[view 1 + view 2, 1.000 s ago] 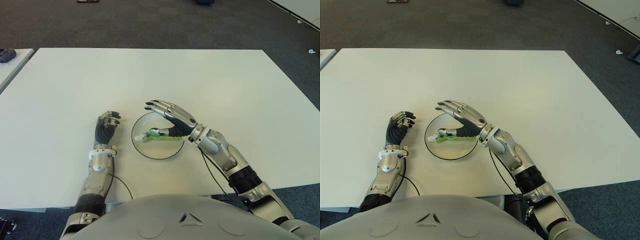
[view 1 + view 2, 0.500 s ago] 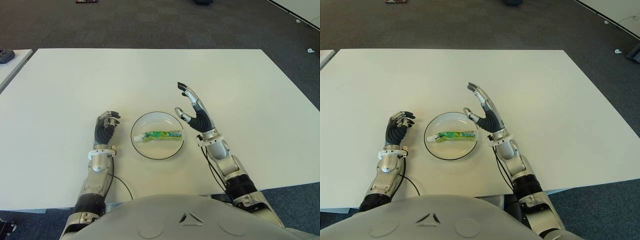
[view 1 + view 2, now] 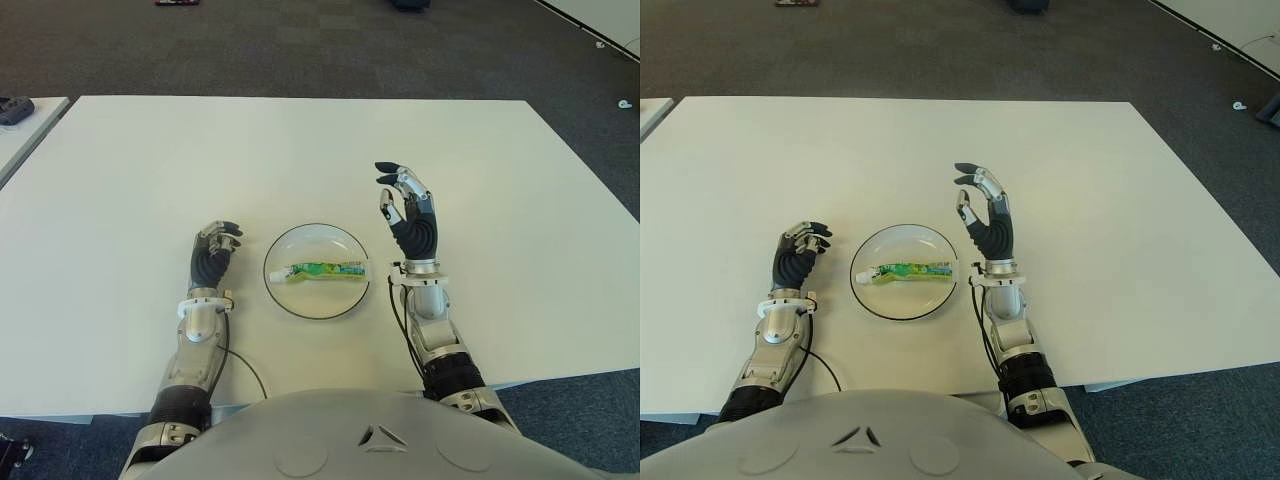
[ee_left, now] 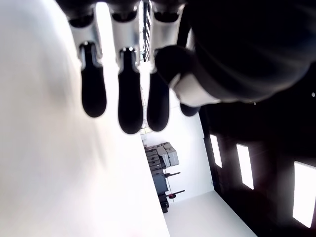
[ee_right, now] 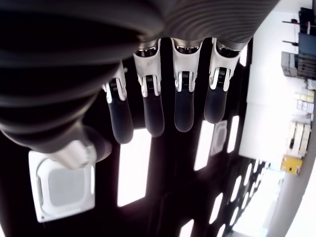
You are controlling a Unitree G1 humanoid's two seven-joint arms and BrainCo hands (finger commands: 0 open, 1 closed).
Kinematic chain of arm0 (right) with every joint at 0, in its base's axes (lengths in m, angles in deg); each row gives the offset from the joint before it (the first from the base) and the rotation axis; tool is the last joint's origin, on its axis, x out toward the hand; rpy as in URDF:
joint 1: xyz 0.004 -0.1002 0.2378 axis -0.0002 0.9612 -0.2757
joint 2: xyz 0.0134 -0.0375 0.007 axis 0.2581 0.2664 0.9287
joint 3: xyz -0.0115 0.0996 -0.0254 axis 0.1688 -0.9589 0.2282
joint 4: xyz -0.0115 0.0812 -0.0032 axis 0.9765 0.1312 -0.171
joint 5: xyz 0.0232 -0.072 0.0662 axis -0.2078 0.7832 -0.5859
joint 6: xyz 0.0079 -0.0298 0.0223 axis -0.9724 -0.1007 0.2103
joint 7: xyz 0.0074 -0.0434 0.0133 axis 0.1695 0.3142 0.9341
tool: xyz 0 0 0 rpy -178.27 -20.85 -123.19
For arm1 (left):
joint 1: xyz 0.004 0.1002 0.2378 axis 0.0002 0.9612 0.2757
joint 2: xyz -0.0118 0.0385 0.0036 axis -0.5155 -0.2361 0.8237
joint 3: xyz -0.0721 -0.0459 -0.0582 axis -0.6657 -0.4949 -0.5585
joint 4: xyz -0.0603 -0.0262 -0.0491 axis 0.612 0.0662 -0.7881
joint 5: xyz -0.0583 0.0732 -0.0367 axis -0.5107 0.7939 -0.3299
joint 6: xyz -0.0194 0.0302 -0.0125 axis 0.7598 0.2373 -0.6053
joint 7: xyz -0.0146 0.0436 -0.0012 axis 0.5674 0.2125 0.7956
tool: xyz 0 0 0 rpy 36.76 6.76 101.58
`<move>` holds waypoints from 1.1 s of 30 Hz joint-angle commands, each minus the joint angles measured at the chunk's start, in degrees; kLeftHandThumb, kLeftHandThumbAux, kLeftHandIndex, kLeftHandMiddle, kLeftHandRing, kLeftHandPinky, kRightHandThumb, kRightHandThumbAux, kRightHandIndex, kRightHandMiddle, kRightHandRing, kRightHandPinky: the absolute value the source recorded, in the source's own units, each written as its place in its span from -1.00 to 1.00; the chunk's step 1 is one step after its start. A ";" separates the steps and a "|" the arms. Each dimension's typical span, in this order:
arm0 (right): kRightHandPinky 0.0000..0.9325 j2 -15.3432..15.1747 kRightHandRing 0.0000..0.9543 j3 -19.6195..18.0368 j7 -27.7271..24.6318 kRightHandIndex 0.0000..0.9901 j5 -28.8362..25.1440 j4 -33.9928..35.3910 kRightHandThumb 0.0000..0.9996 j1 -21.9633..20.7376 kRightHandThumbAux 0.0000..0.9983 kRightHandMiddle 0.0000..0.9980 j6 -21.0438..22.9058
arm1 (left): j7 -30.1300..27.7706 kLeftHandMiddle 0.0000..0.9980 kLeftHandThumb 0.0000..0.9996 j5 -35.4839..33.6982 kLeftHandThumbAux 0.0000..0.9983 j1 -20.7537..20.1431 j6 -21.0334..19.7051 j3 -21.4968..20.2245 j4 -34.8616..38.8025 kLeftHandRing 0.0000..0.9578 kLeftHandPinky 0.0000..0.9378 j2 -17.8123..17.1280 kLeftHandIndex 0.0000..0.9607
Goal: Put the toothpaste on the table into the plate.
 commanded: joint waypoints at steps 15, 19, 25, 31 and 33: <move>-0.48 2.03 -0.39 -6.76 -2.13 -0.13 -3.69 -10.31 0.41 0.39 0.44 -0.23 -2.92 | 0.36 -0.06 0.67 -0.07 0.36 -0.60 -1.29 0.04 -0.21 0.11 0.06 0.29 -0.11; -0.48 2.63 -0.39 -7.40 -1.08 -0.12 -2.14 -10.95 0.41 1.24 0.44 -0.21 -0.77 | 0.12 -0.07 0.67 -0.25 0.36 -0.45 -1.57 0.09 0.30 0.11 0.06 0.39 -0.11; -0.46 3.05 -0.39 -7.88 0.24 -0.12 -0.50 -10.78 0.41 2.16 0.44 -0.18 4.09 | -0.17 -0.07 0.67 -0.59 0.36 -0.30 -1.92 0.09 0.81 0.11 0.07 0.45 -0.10; -0.33 3.00 -0.33 -8.00 1.01 -0.12 0.62 -9.91 0.41 2.61 0.45 -0.16 10.84 | -0.37 -0.06 0.67 -0.75 0.36 0.02 -2.57 0.19 1.68 0.11 0.07 0.39 -0.11; -0.29 3.03 -0.32 -7.96 1.19 -0.12 0.91 -9.55 0.41 2.74 0.45 -0.16 11.72 | -0.35 -0.06 0.67 -0.76 0.36 0.06 -2.63 0.22 1.74 0.11 0.07 0.35 -0.11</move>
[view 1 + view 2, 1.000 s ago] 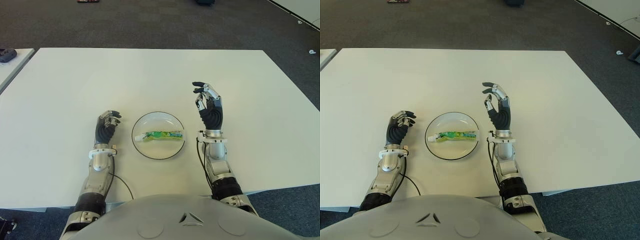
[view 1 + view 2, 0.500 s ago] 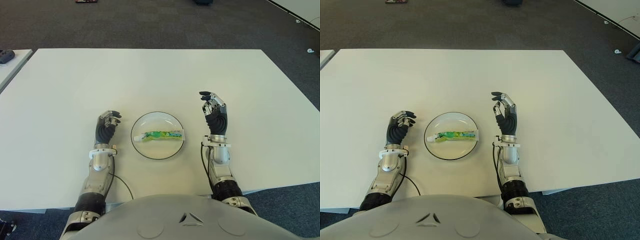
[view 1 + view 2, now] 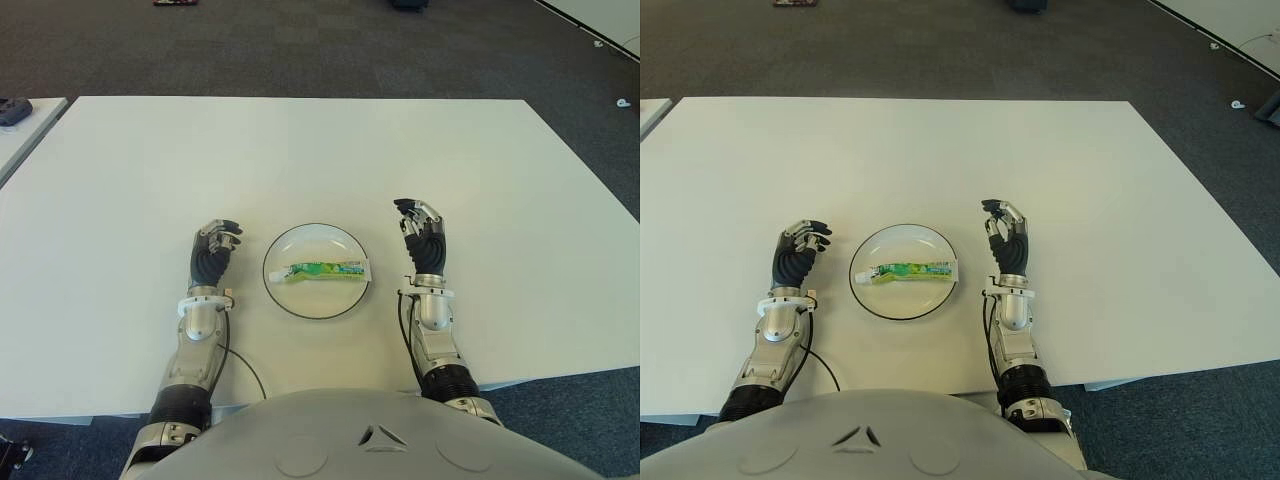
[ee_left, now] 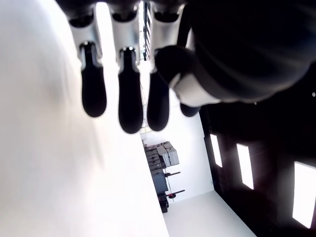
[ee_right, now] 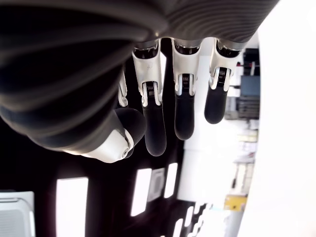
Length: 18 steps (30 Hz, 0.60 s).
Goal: Put the toothpaste on the table into the plate.
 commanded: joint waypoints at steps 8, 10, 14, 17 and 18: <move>-0.15 0.12 -0.22 0.31 1.76 -0.14 3.24 3.07 0.41 1.51 0.46 -0.14 10.67 | -0.33 -0.06 0.67 0.11 0.36 0.00 -1.42 0.36 0.43 0.13 0.08 -0.07 -0.11; -0.13 0.15 -0.20 0.43 1.91 -0.15 3.73 3.81 0.41 1.76 0.47 -0.14 12.49 | -0.34 -0.06 0.67 0.08 0.36 -0.02 -1.47 0.37 0.47 0.13 0.08 -0.08 -0.11; -0.10 -0.19 -0.17 1.02 1.25 -0.15 4.58 5.51 0.42 2.22 0.47 -0.14 17.19 | -0.42 -0.06 0.67 0.01 0.36 -0.03 -1.66 0.38 0.55 0.13 0.08 -0.09 -0.11; -0.10 -0.39 -0.16 1.36 0.58 -0.16 4.51 6.47 0.42 2.42 0.47 -0.15 19.38 | -0.55 -0.06 0.67 -0.13 0.36 0.00 -1.74 0.40 0.68 0.13 0.08 -0.06 -0.11; -0.10 -0.45 -0.16 1.47 0.26 -0.16 4.42 6.70 0.42 2.46 0.47 -0.15 20.13 | -0.60 -0.06 0.67 -0.20 0.36 0.01 -1.69 0.39 0.71 0.13 0.08 -0.05 -0.12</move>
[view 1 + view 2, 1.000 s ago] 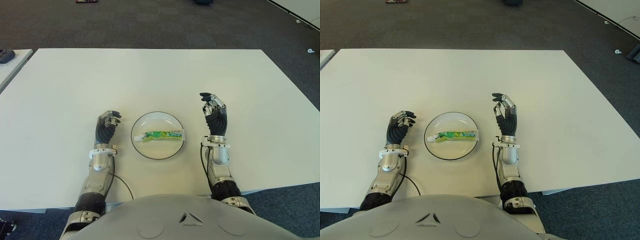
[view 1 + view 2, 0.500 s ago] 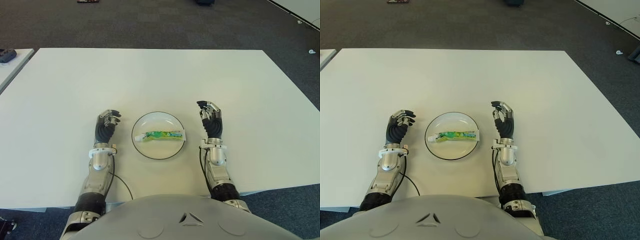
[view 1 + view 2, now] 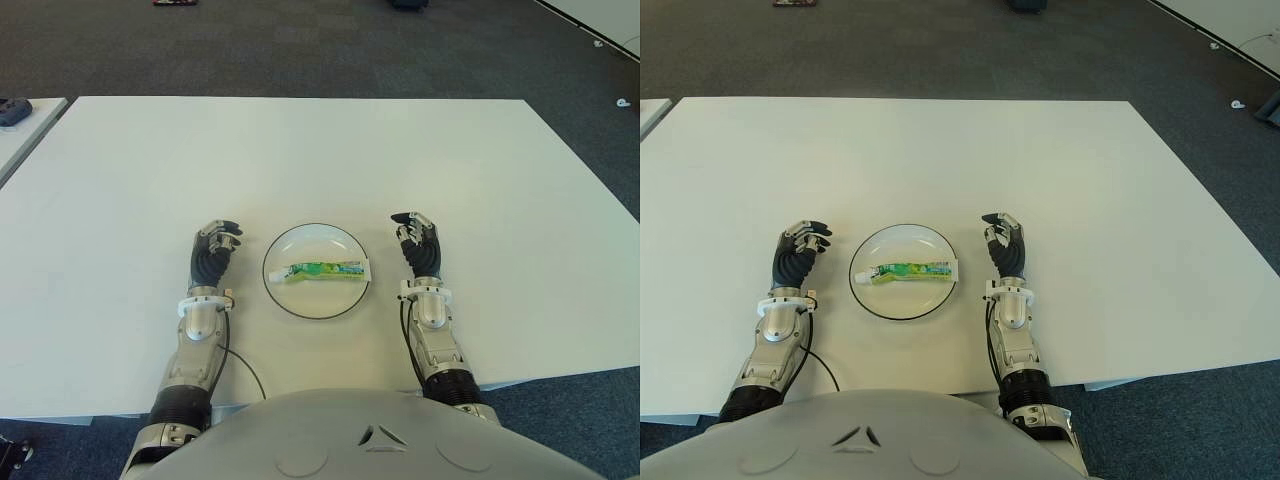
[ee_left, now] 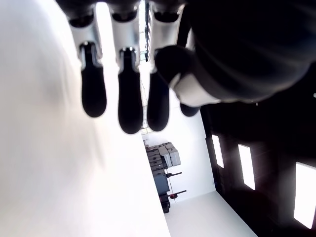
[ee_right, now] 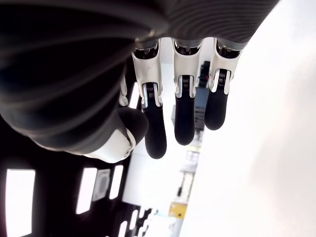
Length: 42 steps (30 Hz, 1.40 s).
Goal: Put the toothpaste on the table into the plate.
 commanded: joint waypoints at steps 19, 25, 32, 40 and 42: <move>-0.11 -0.30 -0.16 0.97 -4.46 -0.15 -0.67 4.94 0.43 1.42 0.47 -0.17 12.83 | -0.88 -0.07 0.67 -0.66 0.35 -0.39 0.00 0.23 -0.18 0.12 0.08 -0.18 -0.10; -0.10 -0.32 -0.16 0.86 -4.80 -0.15 -0.92 5.35 0.43 1.47 0.47 -0.17 13.52 | -0.93 -0.06 0.67 -0.56 0.35 -0.40 -0.25 0.27 -0.20 0.12 0.08 -0.31 -0.11; -0.10 -0.35 -0.15 0.79 -4.97 -0.15 -1.36 5.78 0.43 1.58 0.47 -0.17 13.84 | -1.10 -0.06 0.67 -0.70 0.35 -0.49 -0.68 0.26 -0.38 0.11 0.06 -0.38 -0.11; -0.08 -0.22 -0.14 0.80 -4.93 -0.15 -1.65 6.32 0.43 1.72 0.47 -0.17 14.05 | -0.81 -0.06 0.67 -0.62 0.35 -0.64 -0.94 0.19 -0.56 0.12 0.06 -0.42 -0.11; -0.07 -0.19 -0.14 0.79 -4.87 -0.15 -1.67 6.46 0.43 1.80 0.47 -0.16 14.09 | -0.80 -0.06 0.67 -0.59 0.36 -0.65 -0.95 0.19 -0.59 0.12 0.07 -0.44 -0.11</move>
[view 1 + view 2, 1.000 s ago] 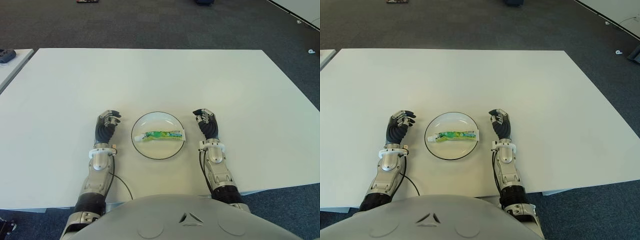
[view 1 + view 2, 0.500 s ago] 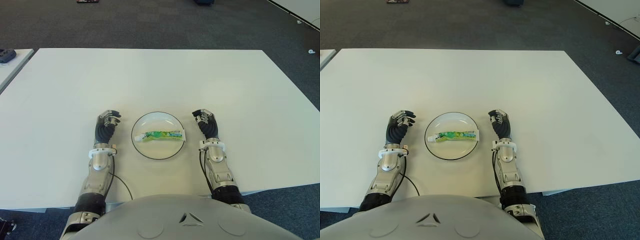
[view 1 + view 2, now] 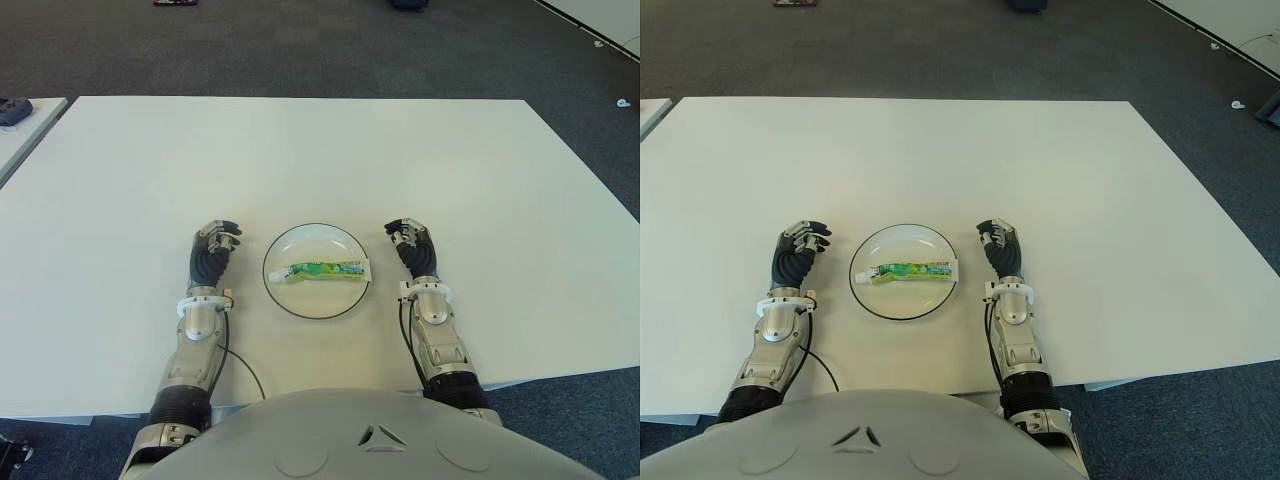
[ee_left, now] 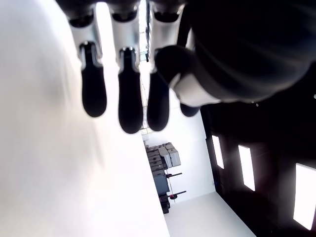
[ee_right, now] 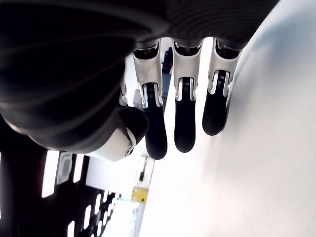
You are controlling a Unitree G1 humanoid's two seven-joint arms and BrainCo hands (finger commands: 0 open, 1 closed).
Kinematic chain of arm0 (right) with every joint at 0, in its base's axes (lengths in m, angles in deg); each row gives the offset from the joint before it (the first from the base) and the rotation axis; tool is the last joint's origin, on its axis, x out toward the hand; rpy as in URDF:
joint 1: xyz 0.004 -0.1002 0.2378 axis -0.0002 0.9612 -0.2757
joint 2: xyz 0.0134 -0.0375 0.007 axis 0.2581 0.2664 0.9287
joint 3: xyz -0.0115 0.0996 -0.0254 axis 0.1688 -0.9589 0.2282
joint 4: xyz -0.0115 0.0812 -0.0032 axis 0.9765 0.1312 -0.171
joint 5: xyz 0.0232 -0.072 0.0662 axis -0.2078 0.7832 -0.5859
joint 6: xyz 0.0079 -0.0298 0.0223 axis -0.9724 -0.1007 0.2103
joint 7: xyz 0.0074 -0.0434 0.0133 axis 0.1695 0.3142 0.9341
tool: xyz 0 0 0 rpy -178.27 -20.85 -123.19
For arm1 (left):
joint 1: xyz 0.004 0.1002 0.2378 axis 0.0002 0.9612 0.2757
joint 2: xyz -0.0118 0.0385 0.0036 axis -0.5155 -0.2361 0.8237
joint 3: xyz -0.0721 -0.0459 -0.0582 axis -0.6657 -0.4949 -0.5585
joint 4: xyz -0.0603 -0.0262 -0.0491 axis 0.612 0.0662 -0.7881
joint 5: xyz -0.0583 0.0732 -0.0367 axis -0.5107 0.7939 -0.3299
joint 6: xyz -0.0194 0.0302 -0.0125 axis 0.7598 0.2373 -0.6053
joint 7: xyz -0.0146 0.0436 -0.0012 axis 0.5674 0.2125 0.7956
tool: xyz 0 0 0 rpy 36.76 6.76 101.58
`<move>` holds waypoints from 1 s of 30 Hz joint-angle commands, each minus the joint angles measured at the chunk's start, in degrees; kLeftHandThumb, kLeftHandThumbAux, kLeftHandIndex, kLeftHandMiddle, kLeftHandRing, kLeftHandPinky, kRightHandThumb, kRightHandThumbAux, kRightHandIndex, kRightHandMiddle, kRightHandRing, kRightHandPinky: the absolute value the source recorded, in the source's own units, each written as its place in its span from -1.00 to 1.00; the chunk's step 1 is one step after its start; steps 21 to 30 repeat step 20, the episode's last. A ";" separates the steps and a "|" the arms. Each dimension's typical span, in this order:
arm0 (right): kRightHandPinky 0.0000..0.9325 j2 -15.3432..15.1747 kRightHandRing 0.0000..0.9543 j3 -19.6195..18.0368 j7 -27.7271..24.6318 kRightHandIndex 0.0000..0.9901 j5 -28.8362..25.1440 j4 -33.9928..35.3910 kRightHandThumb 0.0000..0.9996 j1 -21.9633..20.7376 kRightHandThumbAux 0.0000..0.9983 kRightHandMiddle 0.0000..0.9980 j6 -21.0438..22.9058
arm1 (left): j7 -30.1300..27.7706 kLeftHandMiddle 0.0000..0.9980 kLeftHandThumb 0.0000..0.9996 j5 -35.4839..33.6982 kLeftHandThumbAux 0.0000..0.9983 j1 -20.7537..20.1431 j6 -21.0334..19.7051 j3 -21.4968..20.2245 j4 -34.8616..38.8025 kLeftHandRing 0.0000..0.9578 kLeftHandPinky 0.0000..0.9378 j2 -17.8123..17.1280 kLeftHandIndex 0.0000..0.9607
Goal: Put the toothpaste on the table into the plate.
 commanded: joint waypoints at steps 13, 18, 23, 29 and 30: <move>-0.07 0.11 -0.12 0.09 0.14 -0.15 0.03 0.81 0.43 0.69 0.47 -0.15 1.79 | -0.65 -0.06 0.67 -0.12 0.36 -0.77 -0.84 0.11 -0.82 0.12 0.07 -0.24 -0.11; -0.08 0.08 -0.13 0.10 0.12 -0.15 0.04 1.09 0.43 0.78 0.47 -0.15 1.98 | -0.56 -0.06 0.67 -0.12 0.36 -0.87 -0.67 0.11 -1.03 0.12 0.06 -0.19 -0.11; -0.08 0.06 -0.13 0.09 0.05 -0.15 -0.01 1.26 0.43 0.85 0.47 -0.15 2.08 | -0.50 -0.06 0.67 -0.06 0.36 -0.91 -0.60 0.12 -1.11 0.12 0.07 -0.18 -0.11; -0.08 0.06 -0.13 0.09 0.05 -0.15 -0.01 1.26 0.43 0.85 0.47 -0.15 2.08 | -0.50 -0.06 0.67 -0.06 0.36 -0.91 -0.60 0.12 -1.11 0.12 0.07 -0.18 -0.11; -0.08 0.06 -0.13 0.09 0.05 -0.15 -0.01 1.26 0.43 0.85 0.47 -0.15 2.08 | -0.50 -0.06 0.67 -0.06 0.36 -0.91 -0.60 0.12 -1.11 0.12 0.07 -0.18 -0.11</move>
